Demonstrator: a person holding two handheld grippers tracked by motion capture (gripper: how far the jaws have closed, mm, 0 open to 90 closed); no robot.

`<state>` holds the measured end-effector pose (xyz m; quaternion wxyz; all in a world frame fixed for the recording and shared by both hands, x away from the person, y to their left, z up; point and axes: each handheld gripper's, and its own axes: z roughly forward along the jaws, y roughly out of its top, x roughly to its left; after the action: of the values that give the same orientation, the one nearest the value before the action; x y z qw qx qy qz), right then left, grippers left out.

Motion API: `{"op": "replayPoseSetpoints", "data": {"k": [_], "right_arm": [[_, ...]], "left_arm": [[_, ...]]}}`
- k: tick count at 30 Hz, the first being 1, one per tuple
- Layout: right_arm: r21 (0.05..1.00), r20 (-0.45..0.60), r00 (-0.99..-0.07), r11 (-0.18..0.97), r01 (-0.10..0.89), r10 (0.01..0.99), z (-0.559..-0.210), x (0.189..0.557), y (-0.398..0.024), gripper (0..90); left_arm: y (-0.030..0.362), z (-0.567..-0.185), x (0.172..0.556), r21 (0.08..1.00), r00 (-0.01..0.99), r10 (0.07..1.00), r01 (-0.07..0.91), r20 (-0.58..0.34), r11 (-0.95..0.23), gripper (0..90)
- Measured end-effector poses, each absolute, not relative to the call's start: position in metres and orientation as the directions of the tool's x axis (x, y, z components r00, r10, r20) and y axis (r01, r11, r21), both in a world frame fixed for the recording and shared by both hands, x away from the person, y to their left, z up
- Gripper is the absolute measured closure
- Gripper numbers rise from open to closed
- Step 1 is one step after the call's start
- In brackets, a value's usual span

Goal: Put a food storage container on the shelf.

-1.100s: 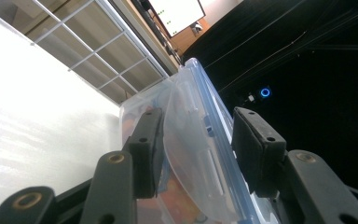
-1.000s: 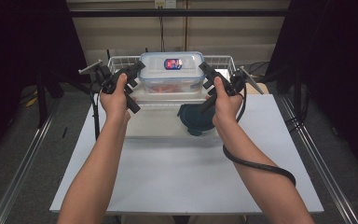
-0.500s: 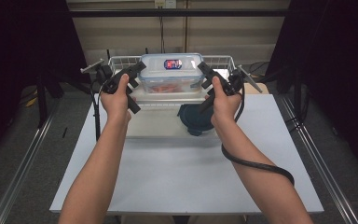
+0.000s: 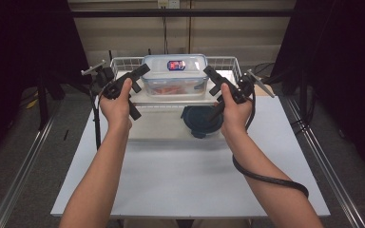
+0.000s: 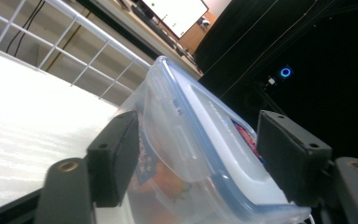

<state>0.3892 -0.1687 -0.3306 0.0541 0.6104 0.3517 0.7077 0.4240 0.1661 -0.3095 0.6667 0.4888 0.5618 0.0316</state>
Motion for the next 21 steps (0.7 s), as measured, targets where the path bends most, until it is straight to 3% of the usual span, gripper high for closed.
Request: {"op": "replayPoseSetpoints", "data": {"k": [11, 21], "right_arm": [[0.559, 0.828, -0.29, -0.747, 0.36, 0.48, -0.334, 0.365, -0.179, 32.7], [0.541, 0.838, -0.322, -0.748, 0.384, 0.44, -0.344, 0.339, -0.192, 29.4]], "left_arm": [[0.172, -0.314, 0.4, 0.717, 0.398, 0.601, 0.475, -0.692, 0.511, 22.7], [0.171, -0.327, 0.379, 0.703, 0.426, 0.565, 0.514, -0.707, 0.492, 18.0]]}}
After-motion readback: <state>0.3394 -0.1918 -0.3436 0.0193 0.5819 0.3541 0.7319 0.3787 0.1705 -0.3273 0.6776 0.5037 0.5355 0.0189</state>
